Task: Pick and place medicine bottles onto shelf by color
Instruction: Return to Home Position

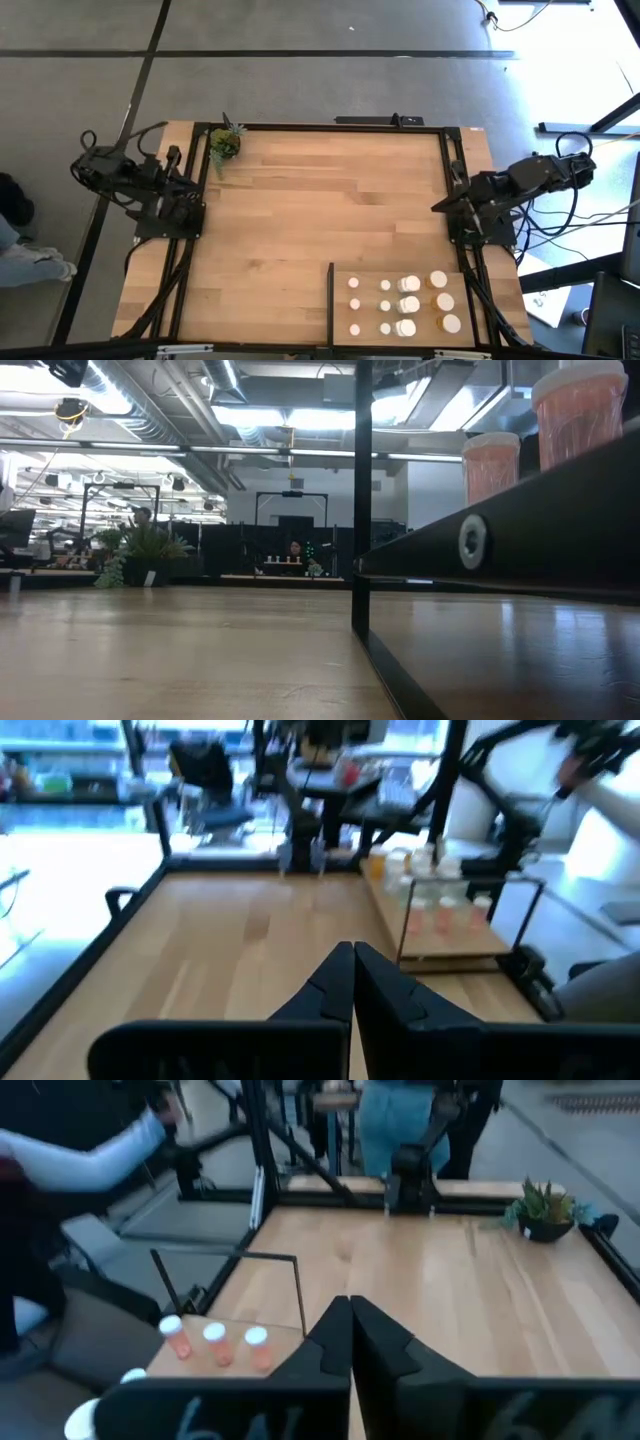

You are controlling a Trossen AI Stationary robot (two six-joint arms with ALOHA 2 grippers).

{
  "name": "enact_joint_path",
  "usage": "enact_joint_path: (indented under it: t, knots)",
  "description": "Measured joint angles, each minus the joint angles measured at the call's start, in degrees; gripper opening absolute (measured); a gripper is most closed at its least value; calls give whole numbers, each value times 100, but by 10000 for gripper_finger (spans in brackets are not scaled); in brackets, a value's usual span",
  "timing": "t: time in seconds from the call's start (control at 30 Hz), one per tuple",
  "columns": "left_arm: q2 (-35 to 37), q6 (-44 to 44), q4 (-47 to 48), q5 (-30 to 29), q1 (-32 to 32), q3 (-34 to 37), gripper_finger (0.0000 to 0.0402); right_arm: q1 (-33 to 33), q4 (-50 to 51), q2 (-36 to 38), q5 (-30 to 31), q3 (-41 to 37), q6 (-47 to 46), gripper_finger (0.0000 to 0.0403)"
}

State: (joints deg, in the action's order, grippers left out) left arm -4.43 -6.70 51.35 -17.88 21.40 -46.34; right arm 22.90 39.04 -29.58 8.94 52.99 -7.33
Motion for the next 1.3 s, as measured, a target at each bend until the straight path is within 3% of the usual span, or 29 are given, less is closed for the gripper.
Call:
enact_joint_path:
  t: [0.13,0.5,0.83,1.3]
  knots:
    - [427,252,-321,187,-1,206,1,0,-261,834,-18,-690,-55,2]
    - [425,278,-633,229,0,457,1,0,-465,2970,-58,-1962,-115,2]
    - [423,419,-1312,217,-1,1104,1,2,-847,2935,-286,-2087,321,2]
    - [423,431,-3235,233,1,2807,1,2,-3144,2931,-455,-4134,499,2]
